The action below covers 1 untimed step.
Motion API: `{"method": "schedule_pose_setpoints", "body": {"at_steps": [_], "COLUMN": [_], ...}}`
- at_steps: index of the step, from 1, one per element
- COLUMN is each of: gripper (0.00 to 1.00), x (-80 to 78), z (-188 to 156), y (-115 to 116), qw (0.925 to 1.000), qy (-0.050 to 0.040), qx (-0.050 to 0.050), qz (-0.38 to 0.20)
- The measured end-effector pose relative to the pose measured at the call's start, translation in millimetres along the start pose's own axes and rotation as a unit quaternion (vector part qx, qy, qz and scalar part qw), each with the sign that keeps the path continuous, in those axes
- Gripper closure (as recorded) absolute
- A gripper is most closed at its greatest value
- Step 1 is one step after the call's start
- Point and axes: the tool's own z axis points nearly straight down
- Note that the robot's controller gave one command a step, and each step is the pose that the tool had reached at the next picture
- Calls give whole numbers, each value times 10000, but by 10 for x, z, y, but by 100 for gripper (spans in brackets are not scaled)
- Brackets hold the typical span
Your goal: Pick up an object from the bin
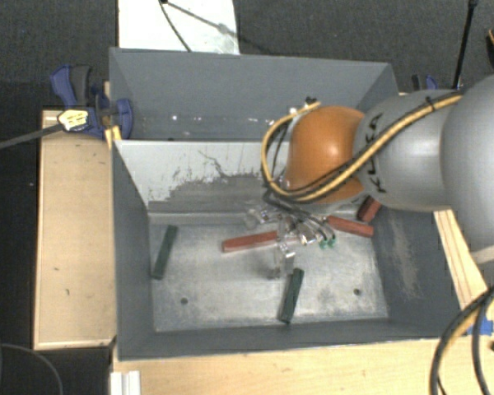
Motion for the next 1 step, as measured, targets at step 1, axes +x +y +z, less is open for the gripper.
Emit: {"method": "schedule_pose_setpoints", "body": {"at_steps": [1], "gripper": [100], "x": [-1], "z": [-3], "y": [0], "qw": [10000], "qy": [-2], "qx": [0], "qz": [11]}}
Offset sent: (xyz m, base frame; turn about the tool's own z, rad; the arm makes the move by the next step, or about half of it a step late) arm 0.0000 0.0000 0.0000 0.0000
